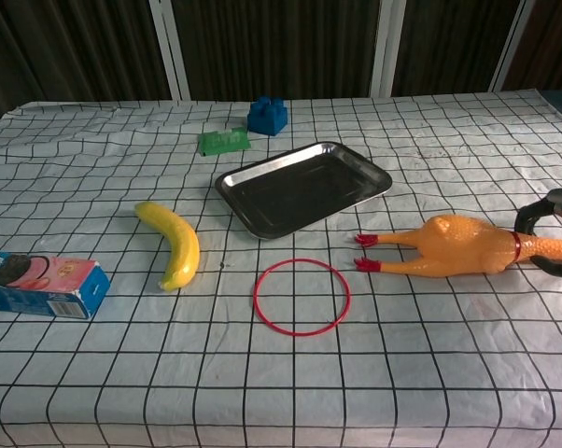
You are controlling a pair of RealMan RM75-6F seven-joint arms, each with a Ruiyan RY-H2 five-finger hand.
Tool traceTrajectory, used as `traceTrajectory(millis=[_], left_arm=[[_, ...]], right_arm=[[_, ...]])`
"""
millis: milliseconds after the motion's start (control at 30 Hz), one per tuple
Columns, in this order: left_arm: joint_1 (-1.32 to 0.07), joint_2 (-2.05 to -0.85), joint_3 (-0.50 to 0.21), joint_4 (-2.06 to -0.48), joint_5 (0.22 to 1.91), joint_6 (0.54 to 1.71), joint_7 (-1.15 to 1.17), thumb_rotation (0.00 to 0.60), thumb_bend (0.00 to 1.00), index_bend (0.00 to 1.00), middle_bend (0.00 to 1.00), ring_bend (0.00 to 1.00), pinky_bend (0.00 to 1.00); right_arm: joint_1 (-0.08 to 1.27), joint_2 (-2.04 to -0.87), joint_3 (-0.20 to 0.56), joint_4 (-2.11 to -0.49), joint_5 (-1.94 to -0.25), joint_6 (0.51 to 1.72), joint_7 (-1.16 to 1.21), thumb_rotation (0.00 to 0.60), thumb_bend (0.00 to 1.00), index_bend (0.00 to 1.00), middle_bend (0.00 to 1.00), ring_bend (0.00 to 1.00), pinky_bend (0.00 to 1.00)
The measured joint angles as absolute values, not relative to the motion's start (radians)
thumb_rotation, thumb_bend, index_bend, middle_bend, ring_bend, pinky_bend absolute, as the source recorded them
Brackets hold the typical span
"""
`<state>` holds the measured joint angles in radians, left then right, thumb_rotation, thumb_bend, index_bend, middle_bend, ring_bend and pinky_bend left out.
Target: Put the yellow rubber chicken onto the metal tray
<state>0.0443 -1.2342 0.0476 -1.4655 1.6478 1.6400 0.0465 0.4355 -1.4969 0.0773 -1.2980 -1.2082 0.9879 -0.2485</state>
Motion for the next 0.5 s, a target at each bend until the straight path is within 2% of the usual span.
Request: traceTrajectory(millis=[100,200,300,500], left_arm=[[0.046,-1.234,0.048,-1.465,1.649,1.642,0.045,0.600,0.38,0.00,0.00,0.00,0.00],[0.046,-1.234,0.048,-1.465,1.649,1.642,0.044,0.600,0.38,0.00,0.00,0.00,0.00],[0.046,-1.233,0.047,-1.465,1.648,1.640,0.045,0.600,0.38,0.00,0.00,0.00,0.00],[0.042,-1.230,0.049,-1.465,1.648,1.631,0.038,0.600,0.38,0.00,0.00,0.00,0.00]], right_arm=[[0.430,-1.506,0.078,-1.291,-1.226,1.025,-0.252,0.600,0.43,0.90,0.57,0.41,0.51],[0.425,-1.507,0.072,-1.287,-1.274,1.065,-0.237,0.600,0.45,0.92,0.66,0.51,0.68],[0.419,-1.504,0.059,-1.278,-1.349,1.111,-0.208,0.600,0.46,0.94,0.74,0.58,0.74],[0.409,-1.504,0.027,-1.220,-1.520,1.254,-0.125,0.600,0.48,0.97,0.76,0.60,0.78]])
